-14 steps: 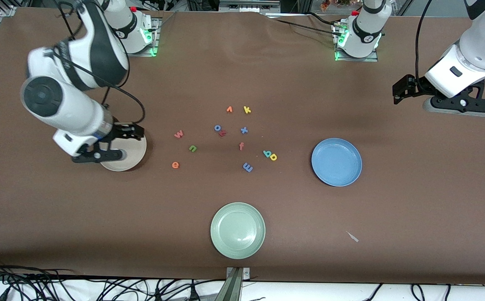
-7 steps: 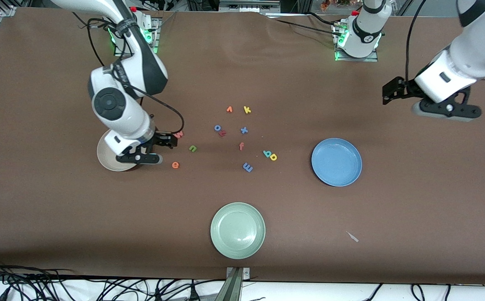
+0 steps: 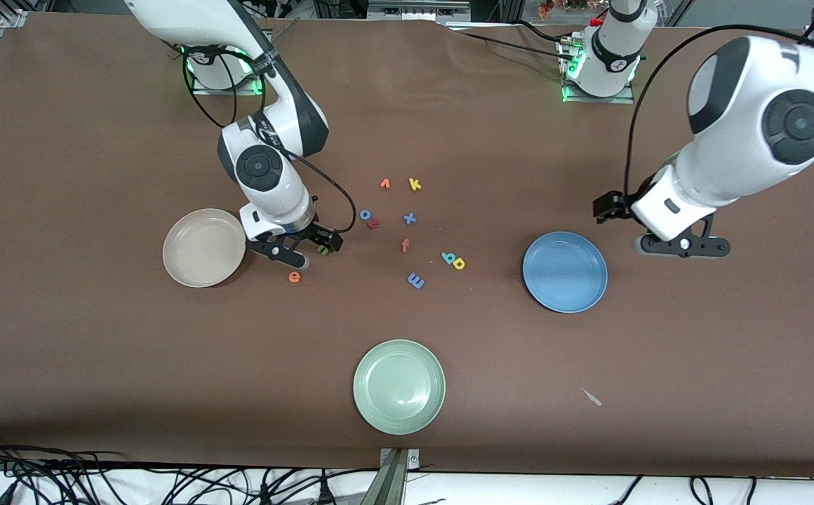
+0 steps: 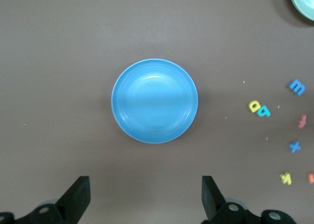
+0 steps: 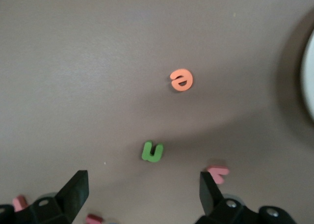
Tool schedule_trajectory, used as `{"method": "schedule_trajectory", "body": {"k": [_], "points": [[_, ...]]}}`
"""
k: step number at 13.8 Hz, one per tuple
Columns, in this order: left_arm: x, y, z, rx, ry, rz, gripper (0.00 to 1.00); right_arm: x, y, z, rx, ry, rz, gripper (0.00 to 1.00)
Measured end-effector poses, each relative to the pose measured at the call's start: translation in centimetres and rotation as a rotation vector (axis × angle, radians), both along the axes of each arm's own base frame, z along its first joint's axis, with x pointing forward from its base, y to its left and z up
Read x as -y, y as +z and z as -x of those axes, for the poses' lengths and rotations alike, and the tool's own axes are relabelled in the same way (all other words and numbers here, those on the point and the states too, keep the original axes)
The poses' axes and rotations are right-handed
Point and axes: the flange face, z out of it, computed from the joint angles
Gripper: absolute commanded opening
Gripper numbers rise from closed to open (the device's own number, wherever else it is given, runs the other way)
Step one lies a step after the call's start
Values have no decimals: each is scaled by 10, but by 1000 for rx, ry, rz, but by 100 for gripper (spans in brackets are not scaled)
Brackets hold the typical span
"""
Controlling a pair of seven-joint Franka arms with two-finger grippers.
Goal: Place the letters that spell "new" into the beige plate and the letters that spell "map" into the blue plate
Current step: 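Reach the green u with the right gripper while the left gripper advances, then grasp the green u with the right gripper while the left gripper approaches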
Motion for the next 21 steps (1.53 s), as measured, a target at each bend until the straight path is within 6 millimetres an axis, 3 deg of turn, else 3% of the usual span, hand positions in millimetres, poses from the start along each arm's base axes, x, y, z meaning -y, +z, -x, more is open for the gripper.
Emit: {"method": "schedule_trajectory", "body": {"k": [3, 5, 11, 15, 18, 21], "points": [[27, -22, -8, 20, 106, -7, 100, 3, -42, 15, 29, -93, -25, 99], [41, -37, -10, 20, 160, -14, 100, 0, -54, 21, 24, -118, -28, 99], [81, -70, -15, 40, 315, -22, 100, -1, -67, 21, 30, -132, -35, 79], [86, -85, -17, 32, 362, -29, 100, 0, -74, 22, 26, -134, -33, 64], [92, -86, -16, 17, 418, -5, 100, 1, -76, 21, 31, -137, -36, 47], [94, -95, -18, -5, 505, 21, 100, 3, -75, 20, 33, -140, -37, 38]]}}
